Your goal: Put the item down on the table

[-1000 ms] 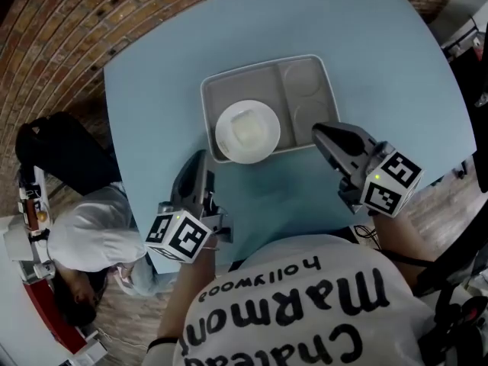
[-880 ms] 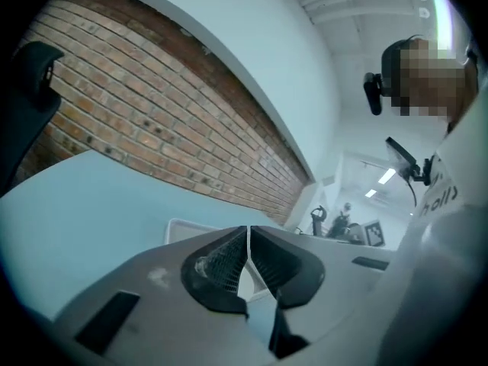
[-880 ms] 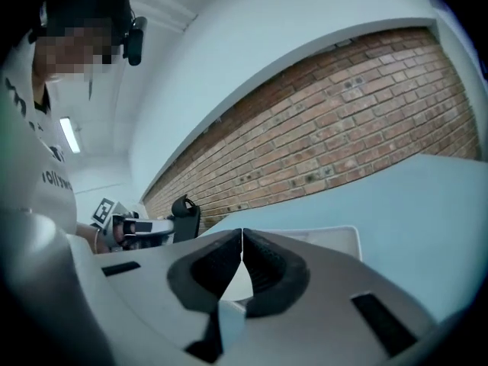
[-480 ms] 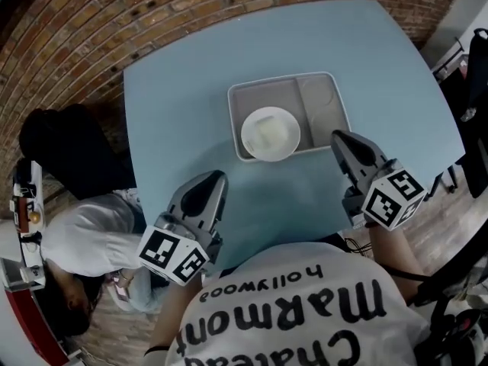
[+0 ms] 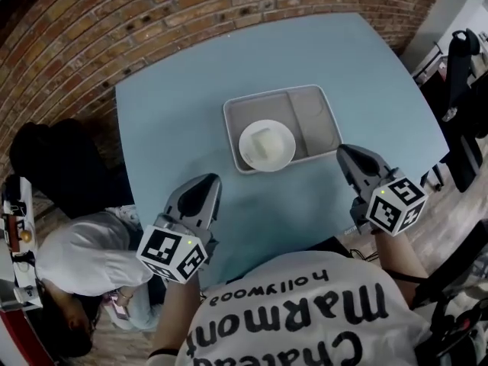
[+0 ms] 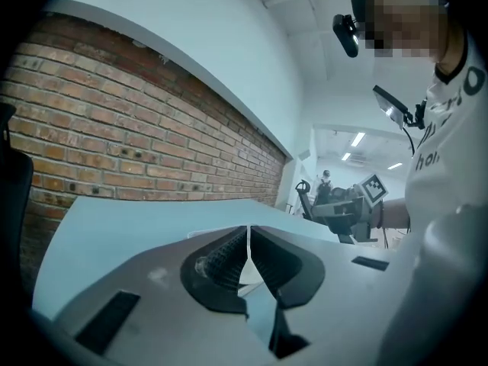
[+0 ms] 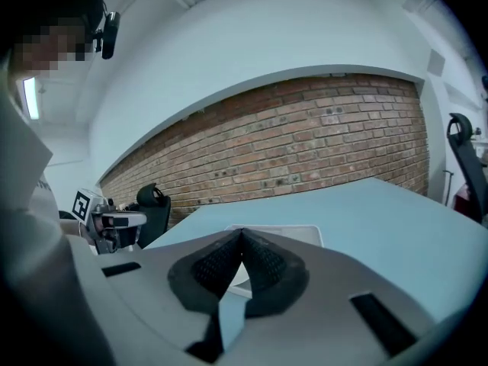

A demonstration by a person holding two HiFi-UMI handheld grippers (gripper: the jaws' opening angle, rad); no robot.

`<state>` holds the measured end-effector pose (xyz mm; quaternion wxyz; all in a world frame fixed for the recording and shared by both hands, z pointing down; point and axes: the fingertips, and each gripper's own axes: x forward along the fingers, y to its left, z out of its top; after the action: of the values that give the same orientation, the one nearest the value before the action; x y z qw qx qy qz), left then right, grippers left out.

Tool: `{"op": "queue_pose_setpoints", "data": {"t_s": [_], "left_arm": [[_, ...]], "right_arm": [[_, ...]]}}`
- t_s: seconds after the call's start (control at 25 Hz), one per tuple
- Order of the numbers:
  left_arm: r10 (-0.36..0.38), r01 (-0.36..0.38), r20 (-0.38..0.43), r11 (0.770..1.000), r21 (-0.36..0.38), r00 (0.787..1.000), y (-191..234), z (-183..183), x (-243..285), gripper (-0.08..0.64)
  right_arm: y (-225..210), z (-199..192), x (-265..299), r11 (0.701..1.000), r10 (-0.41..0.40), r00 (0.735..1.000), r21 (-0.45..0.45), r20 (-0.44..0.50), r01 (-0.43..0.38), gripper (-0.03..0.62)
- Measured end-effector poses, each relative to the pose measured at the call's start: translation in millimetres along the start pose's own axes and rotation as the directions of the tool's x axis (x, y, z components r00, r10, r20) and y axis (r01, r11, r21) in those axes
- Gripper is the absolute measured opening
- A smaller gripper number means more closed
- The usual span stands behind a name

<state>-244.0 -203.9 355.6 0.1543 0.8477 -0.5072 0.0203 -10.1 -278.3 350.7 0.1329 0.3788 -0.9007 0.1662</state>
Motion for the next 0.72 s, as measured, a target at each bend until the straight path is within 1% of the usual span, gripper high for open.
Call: {"op": "queue_pose_setpoints", "data": {"t_s": [0.12,0.24,0.4,0.56,0.72], "left_arm": [[-0.02,0.021,0.03,1.0,-0.007,0.999,-5,6,3,0.018],[-0.023,0.023,0.025,1.0,0.008,0.999,-8,5,6,0.019],[-0.023,0.023,0.033,1.0,-0.01,0.999,-6,9,3,0.018],[-0.019,0.019,0.033,1.0,-0.009,0.999,-6,17,-6,0.018],[-0.015,0.015,0.028,1.0,-0.011,0.999,-8,16,-10,0.019]], "right_arm": [[-1,7,3,1.0,0.003,1.0,-0.012,0.014,-0.003,0.009],[-1,8,7,1.0,0.011,1.0,-0.006,0.026,-0.01,0.009],[2,10,10,1.0,0.021,0.999,-0.007,0.037,-0.021,0.009],[8,18,8,0.999,0.025,0.999,-0.024,0.048,-0.024,0.009],[8,19,5,0.999,0.027,0.998,-0.028,0.054,-0.025,0.009]]}}
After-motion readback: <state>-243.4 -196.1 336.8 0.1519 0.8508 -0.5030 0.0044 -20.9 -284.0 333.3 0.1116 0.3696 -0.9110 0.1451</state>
